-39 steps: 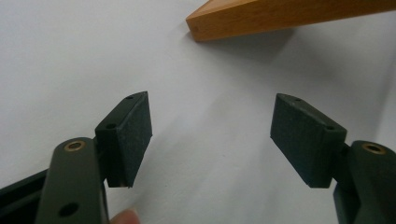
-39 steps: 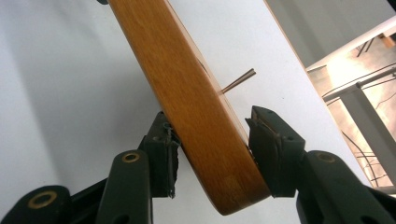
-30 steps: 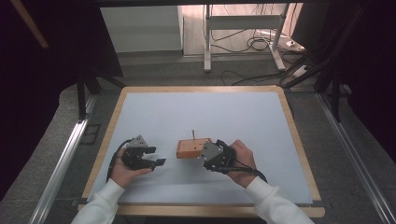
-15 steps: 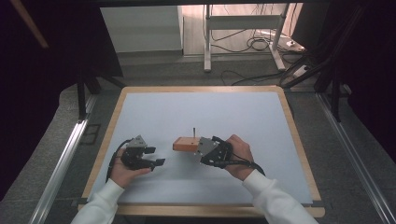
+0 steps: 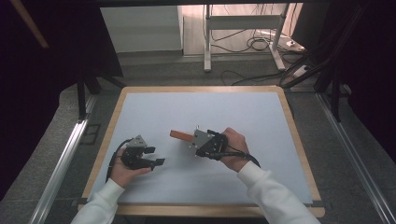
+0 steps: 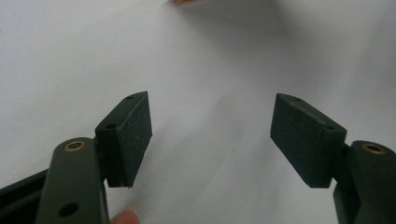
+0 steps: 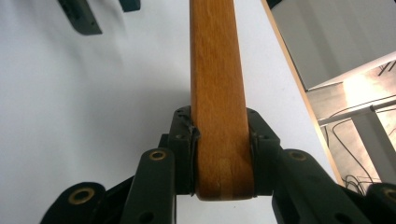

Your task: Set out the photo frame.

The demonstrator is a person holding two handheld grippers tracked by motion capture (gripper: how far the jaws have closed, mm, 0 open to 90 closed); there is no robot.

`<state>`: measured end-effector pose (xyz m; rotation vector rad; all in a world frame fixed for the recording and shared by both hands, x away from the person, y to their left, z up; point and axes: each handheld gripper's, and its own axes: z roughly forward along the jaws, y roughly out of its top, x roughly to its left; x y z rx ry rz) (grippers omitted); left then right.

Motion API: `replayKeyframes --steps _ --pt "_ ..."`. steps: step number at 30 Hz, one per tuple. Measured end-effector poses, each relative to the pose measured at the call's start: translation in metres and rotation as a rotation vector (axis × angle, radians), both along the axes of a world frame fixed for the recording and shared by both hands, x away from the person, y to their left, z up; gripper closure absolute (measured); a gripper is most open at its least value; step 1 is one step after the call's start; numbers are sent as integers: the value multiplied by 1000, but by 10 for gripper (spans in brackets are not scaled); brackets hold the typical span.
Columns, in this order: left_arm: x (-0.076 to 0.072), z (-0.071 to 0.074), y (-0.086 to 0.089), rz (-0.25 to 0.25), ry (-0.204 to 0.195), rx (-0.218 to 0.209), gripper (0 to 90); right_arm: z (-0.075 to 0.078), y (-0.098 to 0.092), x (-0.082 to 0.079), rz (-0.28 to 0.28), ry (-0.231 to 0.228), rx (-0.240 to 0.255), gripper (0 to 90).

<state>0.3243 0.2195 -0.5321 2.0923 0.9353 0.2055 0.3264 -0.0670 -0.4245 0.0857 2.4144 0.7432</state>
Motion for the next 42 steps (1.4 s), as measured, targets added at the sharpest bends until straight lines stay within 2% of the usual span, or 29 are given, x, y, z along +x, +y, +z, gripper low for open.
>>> replayKeyframes --steps 6,11,18,26,34,40,42 --pt "0 0 0 2 1 -1 291 6 1 8 0 20 20 696" --pt "0 0 0 8 -1 -7 291 12 -2 8 3 39 48 696" --pt "1 0 0 4 1 2 291 20 -8 -4 28 70 75 695" --pt "1 -1 0 6 1 0 291 25 -12 -19 63 84 94 695" --pt "1 -1 -1 7 2 -2 291 32 -15 -35 121 130 138 694" --pt "1 -1 -1 6 2 -2 292 28 -19 -28 120 175 155 692" --pt "1 -1 -1 4 2 1 292 28 -22 -23 108 167 158 687"
